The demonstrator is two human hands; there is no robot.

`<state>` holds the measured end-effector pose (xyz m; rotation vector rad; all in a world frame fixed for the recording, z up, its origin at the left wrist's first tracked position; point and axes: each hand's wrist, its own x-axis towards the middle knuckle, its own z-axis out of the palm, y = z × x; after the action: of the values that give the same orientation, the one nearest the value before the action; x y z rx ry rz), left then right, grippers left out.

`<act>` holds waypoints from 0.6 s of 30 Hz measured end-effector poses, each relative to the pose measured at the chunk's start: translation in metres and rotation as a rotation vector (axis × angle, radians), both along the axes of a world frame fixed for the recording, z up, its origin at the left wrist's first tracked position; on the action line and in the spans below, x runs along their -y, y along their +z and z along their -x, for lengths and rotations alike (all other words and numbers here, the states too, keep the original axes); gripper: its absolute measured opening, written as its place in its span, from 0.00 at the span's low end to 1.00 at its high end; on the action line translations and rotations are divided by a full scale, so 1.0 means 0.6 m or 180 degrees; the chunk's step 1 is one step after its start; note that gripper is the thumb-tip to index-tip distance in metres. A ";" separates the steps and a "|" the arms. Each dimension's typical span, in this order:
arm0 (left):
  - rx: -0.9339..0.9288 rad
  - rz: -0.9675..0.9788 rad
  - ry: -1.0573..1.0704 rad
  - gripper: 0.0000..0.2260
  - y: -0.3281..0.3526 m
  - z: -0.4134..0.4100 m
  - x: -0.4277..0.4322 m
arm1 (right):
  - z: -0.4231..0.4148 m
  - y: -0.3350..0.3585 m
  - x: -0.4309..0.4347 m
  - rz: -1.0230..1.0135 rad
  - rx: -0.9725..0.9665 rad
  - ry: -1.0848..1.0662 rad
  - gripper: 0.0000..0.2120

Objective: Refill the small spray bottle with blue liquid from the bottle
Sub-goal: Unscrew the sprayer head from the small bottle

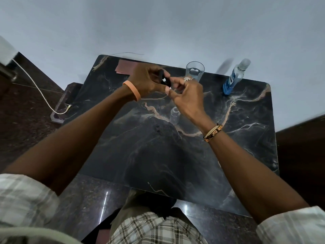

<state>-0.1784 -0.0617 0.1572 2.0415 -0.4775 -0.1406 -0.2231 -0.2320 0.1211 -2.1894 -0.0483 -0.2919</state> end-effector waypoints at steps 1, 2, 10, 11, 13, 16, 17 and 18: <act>0.0079 0.0080 0.0080 0.19 0.001 -0.001 -0.014 | -0.010 0.004 -0.015 0.0180 0.0043 0.0056 0.13; 0.0148 0.0151 0.0192 0.19 0.000 -0.001 -0.031 | -0.019 0.007 -0.033 0.0371 0.0106 0.0123 0.14; -0.0201 0.0215 0.1321 0.18 -0.111 0.047 -0.143 | -0.029 -0.067 -0.175 0.1565 0.0083 0.0822 0.16; -0.0301 0.0280 0.1446 0.17 -0.131 0.056 -0.152 | -0.025 -0.082 -0.187 0.1647 0.0039 0.0925 0.15; -0.0450 0.0305 0.1735 0.17 -0.169 0.078 -0.165 | -0.014 -0.108 -0.209 0.1801 -0.0021 0.1151 0.14; -0.0683 0.0227 0.2084 0.17 -0.231 0.092 -0.178 | -0.008 -0.141 -0.231 0.1983 -0.0058 0.1329 0.12; -0.0765 0.0196 0.2136 0.17 -0.250 0.094 -0.178 | -0.008 -0.152 -0.234 0.2035 -0.0095 0.1411 0.11; -0.0828 0.0175 0.2149 0.18 -0.267 0.096 -0.176 | -0.008 -0.163 -0.235 0.2101 -0.0142 0.1490 0.10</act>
<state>-0.2358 0.0437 -0.0029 1.9860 0.3716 0.0187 -0.2182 -0.0913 0.0231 -2.7372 -0.7092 0.0554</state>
